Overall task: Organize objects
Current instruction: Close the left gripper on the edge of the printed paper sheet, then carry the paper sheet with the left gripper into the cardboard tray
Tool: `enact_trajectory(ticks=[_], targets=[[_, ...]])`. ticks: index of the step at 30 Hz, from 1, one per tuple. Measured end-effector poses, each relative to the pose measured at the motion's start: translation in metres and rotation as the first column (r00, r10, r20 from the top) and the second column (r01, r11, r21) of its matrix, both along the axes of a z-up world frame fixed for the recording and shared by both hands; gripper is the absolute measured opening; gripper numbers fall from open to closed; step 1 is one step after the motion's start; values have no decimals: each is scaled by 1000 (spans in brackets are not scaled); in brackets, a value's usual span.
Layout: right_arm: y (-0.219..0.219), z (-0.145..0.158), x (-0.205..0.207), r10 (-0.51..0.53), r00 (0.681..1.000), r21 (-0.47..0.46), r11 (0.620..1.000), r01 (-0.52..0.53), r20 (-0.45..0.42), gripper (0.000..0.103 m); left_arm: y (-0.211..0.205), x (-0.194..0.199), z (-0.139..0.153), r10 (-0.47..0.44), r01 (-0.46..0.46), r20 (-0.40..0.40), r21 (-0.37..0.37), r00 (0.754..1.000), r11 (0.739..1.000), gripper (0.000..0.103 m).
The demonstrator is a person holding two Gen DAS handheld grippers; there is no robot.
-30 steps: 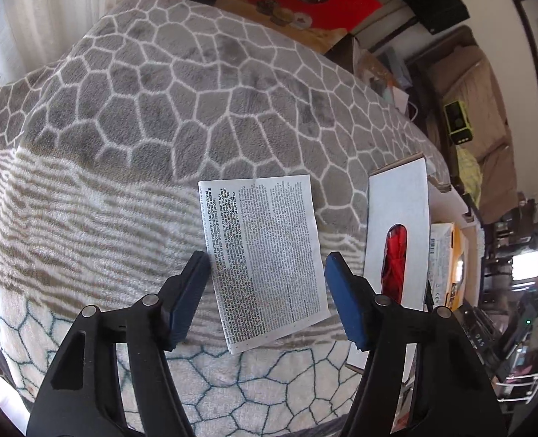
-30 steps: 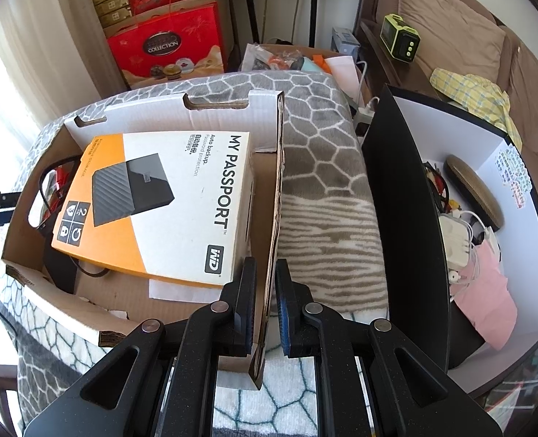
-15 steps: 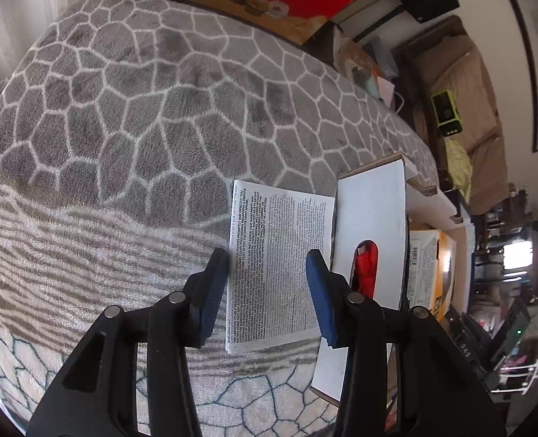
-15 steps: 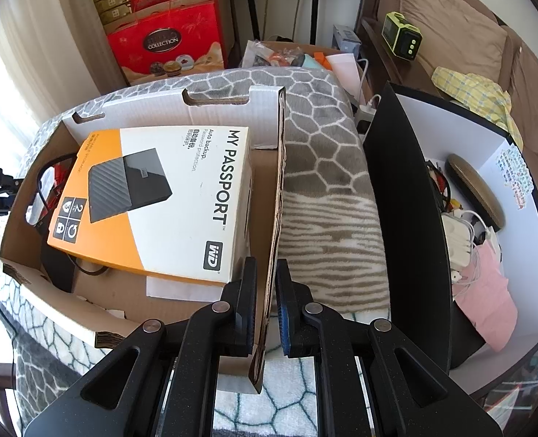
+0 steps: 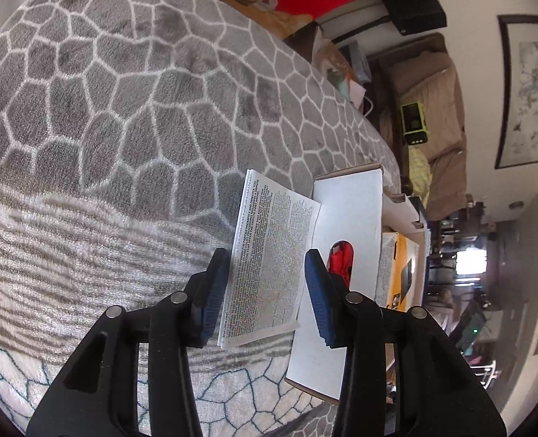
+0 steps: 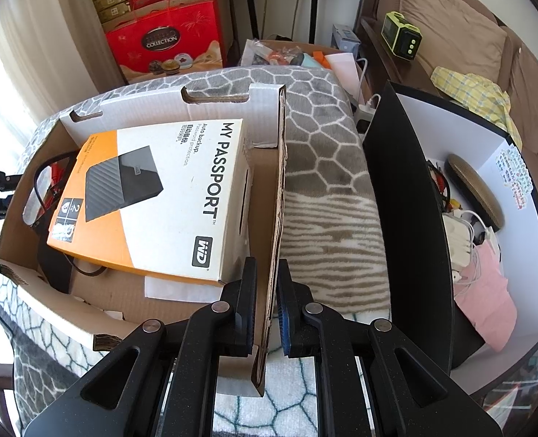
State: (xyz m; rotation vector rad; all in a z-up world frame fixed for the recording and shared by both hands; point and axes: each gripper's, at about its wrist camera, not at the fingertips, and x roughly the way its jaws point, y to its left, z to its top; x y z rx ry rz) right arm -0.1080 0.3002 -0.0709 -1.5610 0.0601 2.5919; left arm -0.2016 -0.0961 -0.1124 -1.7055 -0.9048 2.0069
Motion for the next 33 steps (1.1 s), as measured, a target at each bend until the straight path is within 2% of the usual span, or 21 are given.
enact_trajectory(ticks=[2,4,7,10,12,14,16,18,19,25,33], targets=[[0,0,0,1,1000,-1,1000,-1,0,11,1,2,1,8,-9,-10,-43,1000,999,22],[0,0,0,0,1000,-1,1000,0,1,11,3,2,2,15,-16,-14,-77,1000,997,15],[0,-1,0,-1,1000,-1,1000,1,0,11,-1,6,6,18,-19,-20,-52,1000,998,14],[0,-1,0,1,1000,1,1000,-1,-1,11,-6,10,16,21,-20,-31,38,999,999,14],[0,-1,0,0,1000,1,1000,0,0,11,1,9,20,-16,19,-29,104,999,994,14],[1,-1,0,-2,1000,-3,1000,2,-1,11,15,9,24,-58,60,-35,48,998,997,14],[2,-1,0,-3,1000,-5,1000,3,-1,11,23,9,25,-61,61,-41,-9,997,998,14],[2,-1,0,-2,1000,-7,1000,2,0,11,25,9,25,-40,39,-47,-11,998,999,4],[2,-1,1,-1,1000,-6,1000,1,0,11,24,9,26,-28,27,-52,-15,998,1000,4],[2,0,0,0,1000,-10,1000,0,-2,11,21,17,47,-6,1,-113,-43,994,999,3],[2,2,1,-3,1000,-17,1000,3,-9,11,23,30,92,-4,6,-203,10,979,1000,3]])
